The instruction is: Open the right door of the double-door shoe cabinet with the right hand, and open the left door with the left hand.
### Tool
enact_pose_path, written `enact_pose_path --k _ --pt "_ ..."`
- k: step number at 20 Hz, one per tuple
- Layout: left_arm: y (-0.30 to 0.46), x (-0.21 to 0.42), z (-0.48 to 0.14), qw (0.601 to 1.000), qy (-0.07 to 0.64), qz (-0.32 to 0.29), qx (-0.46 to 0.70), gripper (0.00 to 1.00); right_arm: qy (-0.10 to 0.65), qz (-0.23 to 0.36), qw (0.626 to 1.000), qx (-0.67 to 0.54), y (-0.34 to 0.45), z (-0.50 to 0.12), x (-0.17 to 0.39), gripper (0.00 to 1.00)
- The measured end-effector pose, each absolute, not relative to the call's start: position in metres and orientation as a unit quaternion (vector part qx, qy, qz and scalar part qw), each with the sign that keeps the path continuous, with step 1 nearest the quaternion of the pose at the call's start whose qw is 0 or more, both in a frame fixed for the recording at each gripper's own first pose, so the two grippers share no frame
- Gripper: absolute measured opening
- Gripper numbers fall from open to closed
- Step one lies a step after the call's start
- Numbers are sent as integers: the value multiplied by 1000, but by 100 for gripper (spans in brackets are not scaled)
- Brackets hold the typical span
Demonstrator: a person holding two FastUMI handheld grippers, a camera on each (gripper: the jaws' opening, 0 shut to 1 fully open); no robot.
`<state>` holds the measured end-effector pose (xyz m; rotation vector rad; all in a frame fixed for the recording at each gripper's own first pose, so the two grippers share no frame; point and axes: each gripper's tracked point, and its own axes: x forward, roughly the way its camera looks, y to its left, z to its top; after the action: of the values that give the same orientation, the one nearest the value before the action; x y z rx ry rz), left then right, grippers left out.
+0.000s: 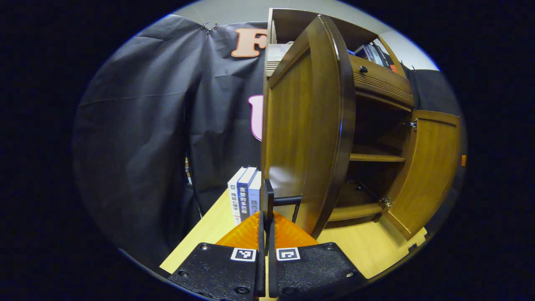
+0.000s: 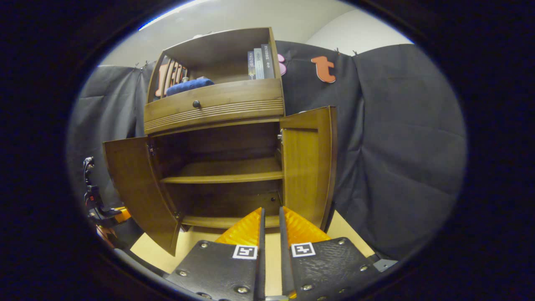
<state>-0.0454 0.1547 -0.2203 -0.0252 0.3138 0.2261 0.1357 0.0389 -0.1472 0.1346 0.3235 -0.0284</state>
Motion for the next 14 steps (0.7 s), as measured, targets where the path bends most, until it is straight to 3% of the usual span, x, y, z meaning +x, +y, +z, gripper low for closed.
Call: enact_pose_path --k 5,14 --pt "168 -49 -220 982 154 105 -14 0 163 8 984 76 53 -149 152 15" --pt "180 -56 -217 984 159 82 5 1 175 46 979 91 79 -157 167 15"
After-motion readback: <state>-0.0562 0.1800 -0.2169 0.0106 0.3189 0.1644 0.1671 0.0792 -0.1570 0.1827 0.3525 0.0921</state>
